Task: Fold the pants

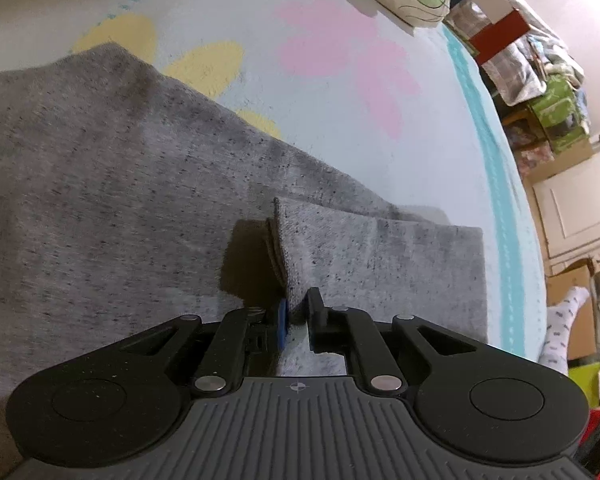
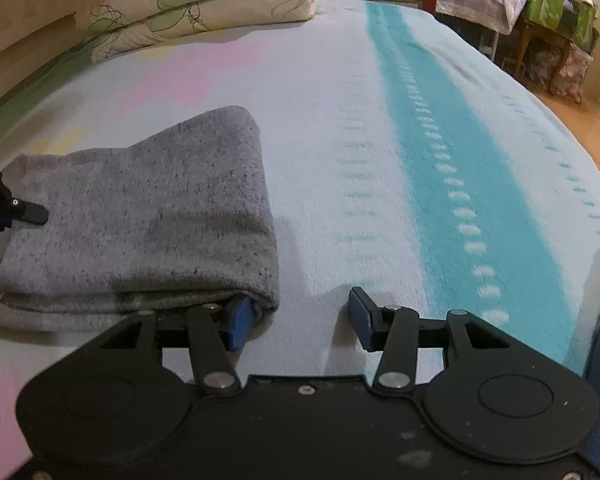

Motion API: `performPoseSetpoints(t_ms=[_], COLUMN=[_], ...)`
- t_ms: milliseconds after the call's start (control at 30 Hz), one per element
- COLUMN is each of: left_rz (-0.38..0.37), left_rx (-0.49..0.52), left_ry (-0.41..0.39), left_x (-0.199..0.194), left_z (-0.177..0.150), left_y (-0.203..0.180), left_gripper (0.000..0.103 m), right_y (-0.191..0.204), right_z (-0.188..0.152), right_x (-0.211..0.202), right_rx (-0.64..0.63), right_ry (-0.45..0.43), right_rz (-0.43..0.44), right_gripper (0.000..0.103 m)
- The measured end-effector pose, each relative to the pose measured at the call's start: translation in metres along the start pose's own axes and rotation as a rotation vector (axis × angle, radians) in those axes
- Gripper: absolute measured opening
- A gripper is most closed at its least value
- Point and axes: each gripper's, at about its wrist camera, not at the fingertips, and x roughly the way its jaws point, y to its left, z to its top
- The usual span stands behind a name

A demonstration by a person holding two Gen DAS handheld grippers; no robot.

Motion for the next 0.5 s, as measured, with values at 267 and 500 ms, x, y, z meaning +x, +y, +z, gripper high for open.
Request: performPoseSetpoints(t_ms=[267,500], left_rz=[0.075,0.004], left_rx=[0.154,0.297], left_ry=[-0.142,-0.142], left_x=[-0.041,-0.024], left_z=[-0.005,-0.03], left_y=[-0.01,-0.046], left_gripper=[0.01,0.01], right_y=[-0.005,0.026], right_z=[0.005,0.026], right_x=[-0.023,-0.015], right_rx=[-0.019,-0.094], right_ry=[-0.019,-0.105], right_rz=[-0.066,0.063], right_gripper=[0.049,0.02])
